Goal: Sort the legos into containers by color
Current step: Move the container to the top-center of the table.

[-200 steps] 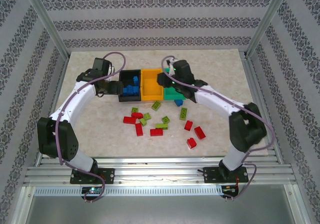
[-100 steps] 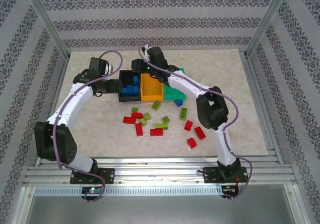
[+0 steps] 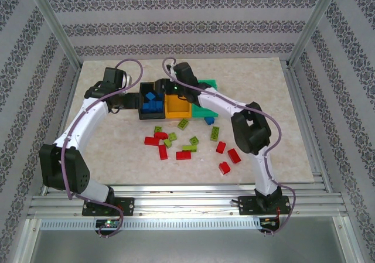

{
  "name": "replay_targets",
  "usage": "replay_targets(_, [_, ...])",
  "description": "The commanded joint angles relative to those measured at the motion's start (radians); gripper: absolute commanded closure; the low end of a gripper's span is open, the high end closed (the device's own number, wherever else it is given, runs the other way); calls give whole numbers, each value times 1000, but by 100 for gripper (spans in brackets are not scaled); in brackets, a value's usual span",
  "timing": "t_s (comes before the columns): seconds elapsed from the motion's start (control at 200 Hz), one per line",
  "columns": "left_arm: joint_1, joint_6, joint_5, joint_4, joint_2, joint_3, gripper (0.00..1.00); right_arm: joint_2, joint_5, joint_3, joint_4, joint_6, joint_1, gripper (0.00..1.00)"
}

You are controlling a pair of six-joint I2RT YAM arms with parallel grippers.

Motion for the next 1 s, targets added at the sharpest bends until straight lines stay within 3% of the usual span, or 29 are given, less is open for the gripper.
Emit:
replay_targets(0.0, [14, 2, 40, 23, -2, -6, 22, -163, 2, -177, 71, -50, -8, 47])
replay_targets(0.18, [23, 3, 58, 16, 1, 2, 22, -386, 65, -523, 98, -106, -19, 46])
replay_targets(0.435, [26, -2, 87, 35, -6, -14, 22, -567, 110, -813, 85, -129, -71, 46])
replay_targets(0.69, [25, 1, 95, 30, 14, -12, 22, -576, 57, -867, 103, -88, -231, 46])
replay_targets(0.994, [27, -3, 112, 39, 14, -16, 22, -408, 29, -730, 99, -120, -257, 46])
